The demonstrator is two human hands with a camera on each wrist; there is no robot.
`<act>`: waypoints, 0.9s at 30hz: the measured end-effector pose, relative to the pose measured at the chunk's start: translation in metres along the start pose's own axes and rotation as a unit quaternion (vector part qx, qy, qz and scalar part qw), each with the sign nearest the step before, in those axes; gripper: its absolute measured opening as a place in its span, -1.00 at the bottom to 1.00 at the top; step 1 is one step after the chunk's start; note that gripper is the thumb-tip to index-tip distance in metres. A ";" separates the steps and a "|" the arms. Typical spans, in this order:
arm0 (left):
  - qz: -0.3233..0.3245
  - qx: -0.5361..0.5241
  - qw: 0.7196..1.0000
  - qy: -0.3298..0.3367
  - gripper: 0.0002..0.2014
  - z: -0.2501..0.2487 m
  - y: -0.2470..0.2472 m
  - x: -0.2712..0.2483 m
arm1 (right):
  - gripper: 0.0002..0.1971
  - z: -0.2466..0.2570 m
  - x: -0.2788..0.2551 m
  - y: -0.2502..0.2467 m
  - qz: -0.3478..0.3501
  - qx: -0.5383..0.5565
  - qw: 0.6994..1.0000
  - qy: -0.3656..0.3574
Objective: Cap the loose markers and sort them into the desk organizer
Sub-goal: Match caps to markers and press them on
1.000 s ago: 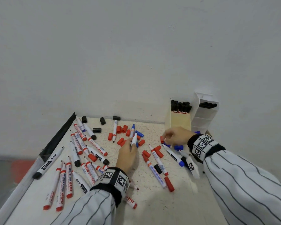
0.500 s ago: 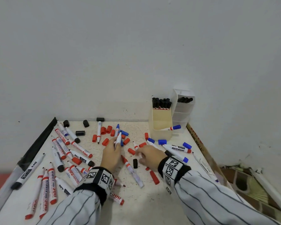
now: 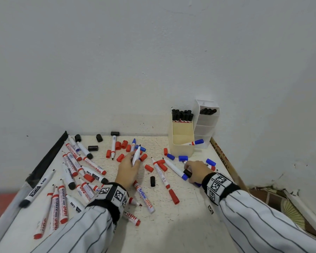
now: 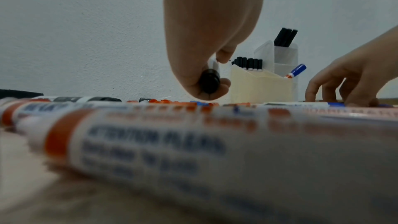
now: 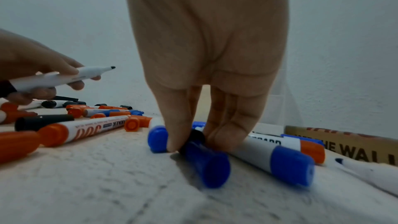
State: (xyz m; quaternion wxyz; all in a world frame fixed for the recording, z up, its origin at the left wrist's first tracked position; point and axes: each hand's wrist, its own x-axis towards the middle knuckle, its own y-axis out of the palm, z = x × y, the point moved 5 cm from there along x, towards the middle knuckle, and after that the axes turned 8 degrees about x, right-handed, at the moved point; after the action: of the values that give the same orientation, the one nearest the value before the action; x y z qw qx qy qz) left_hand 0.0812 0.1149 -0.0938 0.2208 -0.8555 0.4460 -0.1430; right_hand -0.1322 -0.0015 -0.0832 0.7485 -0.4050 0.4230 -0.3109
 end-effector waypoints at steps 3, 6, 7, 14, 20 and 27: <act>0.008 0.013 1.000 0.019 -0.59 -0.010 -0.005 -0.004 | -0.50 0.001 -0.003 0.001 -0.010 0.013 1.000 -0.013; -0.001 0.001 1.000 0.021 -0.60 -0.016 -0.018 -0.009 | -0.56 0.002 -0.010 -0.007 -0.063 0.036 0.997 -0.024; -0.002 -0.001 1.000 0.020 -0.61 -0.018 -0.022 -0.012 | -0.61 0.003 -0.012 -0.012 -0.086 0.063 0.994 -0.027; 0.057 0.042 0.997 0.000 -0.71 -0.018 -0.051 -0.040 | -0.73 0.019 -0.025 -0.033 -0.157 0.209 0.962 -0.084; 0.137 0.155 0.978 -0.022 -0.64 -0.005 -0.059 -0.074 | -0.78 0.070 -0.043 -0.012 -0.102 0.180 0.956 -0.208; 0.159 0.162 0.974 -0.019 -0.69 0.007 -0.054 -0.097 | -0.79 0.115 -0.060 0.020 -0.047 0.233 0.936 -0.258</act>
State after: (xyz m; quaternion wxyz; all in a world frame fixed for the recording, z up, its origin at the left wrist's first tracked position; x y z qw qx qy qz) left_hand 0.0676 0.2245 -0.0768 0.3848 -0.7292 0.5428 -0.1596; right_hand -0.0550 0.0966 -0.0418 0.8901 -0.3047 0.1115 -0.3202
